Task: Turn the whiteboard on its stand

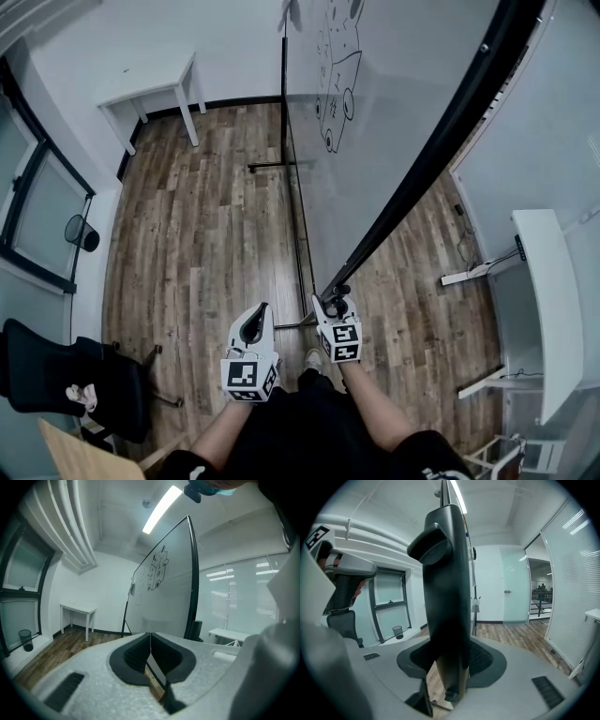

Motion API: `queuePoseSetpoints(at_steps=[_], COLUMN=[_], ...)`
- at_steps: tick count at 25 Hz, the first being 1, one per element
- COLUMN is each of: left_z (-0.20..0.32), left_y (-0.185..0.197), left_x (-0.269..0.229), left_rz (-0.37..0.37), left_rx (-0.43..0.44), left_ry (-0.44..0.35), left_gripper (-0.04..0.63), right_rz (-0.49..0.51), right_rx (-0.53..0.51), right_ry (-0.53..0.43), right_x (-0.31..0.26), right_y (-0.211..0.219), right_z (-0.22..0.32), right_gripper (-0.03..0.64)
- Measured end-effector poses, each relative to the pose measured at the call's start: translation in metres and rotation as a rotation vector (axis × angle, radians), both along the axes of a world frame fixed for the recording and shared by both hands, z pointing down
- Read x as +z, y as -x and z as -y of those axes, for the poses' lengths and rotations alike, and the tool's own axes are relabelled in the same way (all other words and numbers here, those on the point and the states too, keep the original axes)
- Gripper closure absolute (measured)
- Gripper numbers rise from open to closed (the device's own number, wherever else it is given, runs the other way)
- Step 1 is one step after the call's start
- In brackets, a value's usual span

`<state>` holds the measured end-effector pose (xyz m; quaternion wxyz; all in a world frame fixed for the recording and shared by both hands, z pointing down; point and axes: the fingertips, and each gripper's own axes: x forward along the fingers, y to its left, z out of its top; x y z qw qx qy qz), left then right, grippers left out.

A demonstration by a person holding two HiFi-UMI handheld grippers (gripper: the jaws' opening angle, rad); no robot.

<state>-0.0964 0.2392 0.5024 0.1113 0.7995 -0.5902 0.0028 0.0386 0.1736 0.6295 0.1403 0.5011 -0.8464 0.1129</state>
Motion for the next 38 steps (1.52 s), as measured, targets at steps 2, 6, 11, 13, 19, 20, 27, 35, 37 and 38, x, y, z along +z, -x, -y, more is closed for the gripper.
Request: queuePoseSetpoints(at_steps=[2, 6, 11, 13, 19, 20, 27, 35, 37, 38], left_z=[0.000, 0.000, 0.002, 0.001, -0.005, -0.006, -0.017, -0.028, -0.031, -0.032], left_y=[0.001, 0.001, 0.002, 0.002, 0.001, 0.001, -0.003, -0.012, -0.014, -0.014], left_x=[0.000, -0.001, 0.000, 0.000, -0.001, -0.002, -0.014, -0.015, -0.014, -0.014], left_rz=[-0.001, -0.003, -0.007, -0.007, -0.006, -0.006, -0.012, -0.017, -0.012, -0.010], left_rx=[0.000, 0.002, 0.006, 0.011, 0.019, 0.020, 0.040, 0.060, 0.063, 0.064], left_ry=[-0.001, -0.006, -0.005, -0.005, 0.002, 0.000, -0.014, -0.015, -0.012, -0.013], left_gripper=[0.577, 0.577, 0.577, 0.577, 0.577, 0.577, 0.577, 0.577, 0.577, 0.577], right_rz=[0.001, -0.004, 0.015, 0.036, 0.120, 0.131, 0.161, 0.180, 0.184, 0.185], right_rx=[0.014, 0.038, 0.066, 0.080, 0.096, 0.098, 0.101, 0.067, 0.061, 0.060], right_ry=[0.006, 0.024, 0.052, 0.059, 0.045, 0.040, -0.003, -0.062, -0.076, -0.083], right_x=[0.002, 0.005, 0.004, -0.001, -0.029, -0.034, -0.075, -0.111, -0.118, -0.121], right_y=[-0.003, -0.010, -0.017, -0.020, -0.024, -0.025, -0.026, -0.018, -0.017, -0.017], right_z=[0.000, -0.011, -0.024, -0.030, -0.045, -0.047, -0.067, -0.084, -0.088, -0.089], right_gripper=[0.443, 0.440, 0.436, 0.436, 0.436, 0.437, 0.497, 0.559, 0.574, 0.579])
